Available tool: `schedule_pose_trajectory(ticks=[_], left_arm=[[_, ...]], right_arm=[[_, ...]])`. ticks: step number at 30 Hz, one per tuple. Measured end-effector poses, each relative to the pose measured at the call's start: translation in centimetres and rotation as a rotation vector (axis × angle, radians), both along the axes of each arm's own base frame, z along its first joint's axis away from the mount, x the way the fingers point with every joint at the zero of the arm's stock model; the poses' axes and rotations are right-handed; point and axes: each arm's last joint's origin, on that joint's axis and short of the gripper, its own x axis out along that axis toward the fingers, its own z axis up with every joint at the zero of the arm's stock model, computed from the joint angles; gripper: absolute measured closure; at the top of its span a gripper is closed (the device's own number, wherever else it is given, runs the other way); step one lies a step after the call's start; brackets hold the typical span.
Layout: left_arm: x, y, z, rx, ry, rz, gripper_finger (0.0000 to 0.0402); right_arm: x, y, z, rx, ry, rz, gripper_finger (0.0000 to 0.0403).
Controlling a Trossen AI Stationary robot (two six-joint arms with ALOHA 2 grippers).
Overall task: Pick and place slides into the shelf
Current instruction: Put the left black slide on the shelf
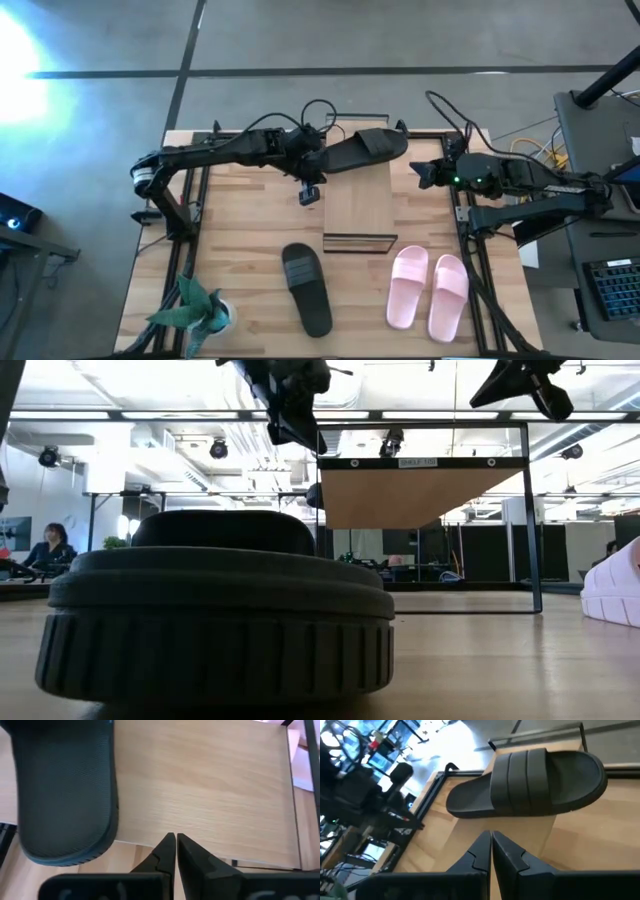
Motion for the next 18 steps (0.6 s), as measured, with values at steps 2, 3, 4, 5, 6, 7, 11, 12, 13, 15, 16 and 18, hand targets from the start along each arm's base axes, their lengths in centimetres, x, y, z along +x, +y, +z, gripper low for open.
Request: schedule_pose_trajectory(ticks=[2, 3, 4, 5, 6, 7, 11, 12, 13, 15, 16, 18], left_arm=[[0.1, 0.0, 0.0, -0.014, -0.003, 0.015, 0.0401], [0.1, 0.0, -0.1, -0.018, -0.005, 0.019, 0.0401], [0.2, -0.1, -0.1, -0.019, -0.008, 0.021, 0.0401], [0.2, 0.0, 0.0, -0.02, -0.013, 0.023, 0.0401], [0.3, 0.0, 0.0, -0.025, -0.019, 0.031, 0.0401], [0.3, 0.0, 0.0, -0.027, -0.023, 0.034, 0.0401], [0.5, 0.0, -0.3, -0.023, -0.045, 0.035, 0.0401], [0.6, 0.1, -0.5, -0.023, -0.049, 0.036, 0.0401], [0.6, 0.1, -0.7, -0.024, -0.049, 0.036, 0.0401], [0.6, 0.1, -1.2, -0.039, -0.037, 0.048, 0.0401], [0.5, 0.0, -1.6, -0.047, -0.028, 0.055, 0.0401], [0.4, 0.0, -2.1, -0.067, -0.011, 0.072, 0.0401]], right_arm=[[0.3, -0.2, -0.3, 0.003, 0.027, -0.008, 0.0394], [0.4, -0.3, -0.5, 0.005, 0.05, -0.017, 0.0394], [0.5, -0.5, -0.8, 0.007, 0.081, -0.032, 0.0395], [0.5, -0.8, -1.1, 0.008, 0.112, -0.055, 0.0395], [0.5, -1.2, -1.3, 0.009, 0.142, -0.085, 0.0395], [0.4, -1.7, -1.5, 0.013, 0.165, -0.12, 0.0395], [0.1, -4.2, -2.0, 0.038, 0.221, -0.212, 0.0395], [0.1, -5.0, -2.1, 0.055, 0.235, -0.213, 0.0394], [0.2, -5.8, -2.3, 0.071, 0.248, -0.203, 0.0394], [0.5, -7.4, -2.8, 0.108, 0.272, -0.168, 0.0394], [0.6, -8.1, -3.0, 0.123, 0.282, -0.145, 0.0394], [1.1, -9.5, -3.6, 0.14, 0.306, -0.117, 0.0394]])
